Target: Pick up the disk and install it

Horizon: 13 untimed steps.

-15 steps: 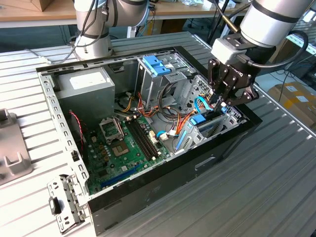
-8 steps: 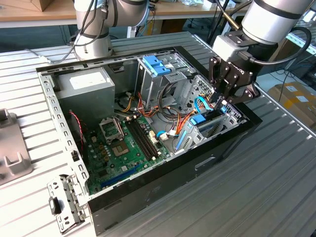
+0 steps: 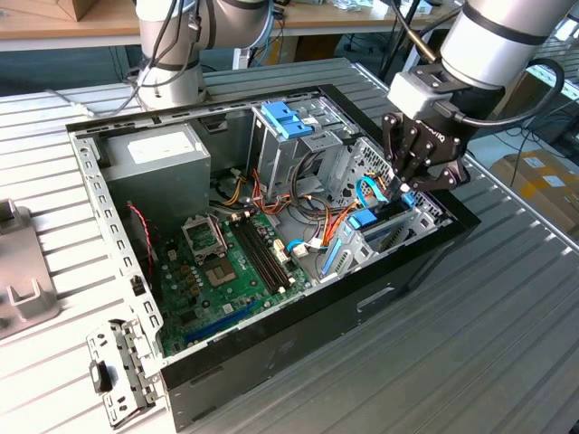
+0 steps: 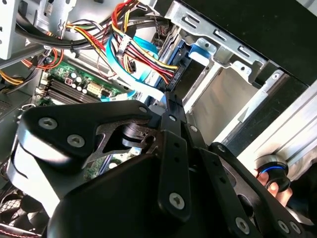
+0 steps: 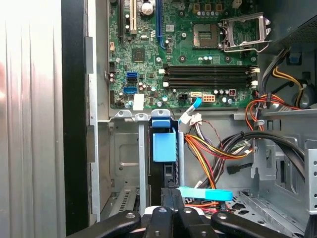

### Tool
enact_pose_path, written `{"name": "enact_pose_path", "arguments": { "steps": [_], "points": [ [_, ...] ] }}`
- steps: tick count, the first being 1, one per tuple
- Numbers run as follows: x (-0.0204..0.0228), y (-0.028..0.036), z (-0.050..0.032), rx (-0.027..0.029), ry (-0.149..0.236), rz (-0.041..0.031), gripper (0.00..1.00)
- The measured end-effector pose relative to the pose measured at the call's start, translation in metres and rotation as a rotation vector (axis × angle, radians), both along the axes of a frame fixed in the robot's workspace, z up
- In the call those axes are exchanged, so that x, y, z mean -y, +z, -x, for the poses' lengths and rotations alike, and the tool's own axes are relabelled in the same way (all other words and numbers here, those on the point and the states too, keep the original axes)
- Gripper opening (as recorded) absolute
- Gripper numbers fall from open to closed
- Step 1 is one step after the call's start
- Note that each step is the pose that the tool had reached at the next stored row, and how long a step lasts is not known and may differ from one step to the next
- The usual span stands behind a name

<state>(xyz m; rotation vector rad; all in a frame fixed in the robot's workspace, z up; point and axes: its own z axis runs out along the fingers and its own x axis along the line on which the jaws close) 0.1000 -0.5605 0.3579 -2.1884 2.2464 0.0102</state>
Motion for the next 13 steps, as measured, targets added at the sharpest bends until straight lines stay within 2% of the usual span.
{"name": "enact_pose_path", "arguments": {
  "steps": [4, 7, 10, 11, 13],
  "points": [
    [0.0, -0.0085, -0.0001, -0.0054, 0.0, 0.0, 0.11],
    [0.0002, -0.0123, -0.0002, -0.0077, 0.0, 0.0006, 0.11],
    [0.002, -0.0153, -0.0001, -0.0092, 0.0, 0.0003, 0.11],
    [0.0033, -0.0151, -0.0001, -0.0094, 0.0, 0.001, 0.11],
    [0.0032, -0.0145, -0.0002, -0.0092, 0.0, -0.0002, 0.11]
  ]
}}
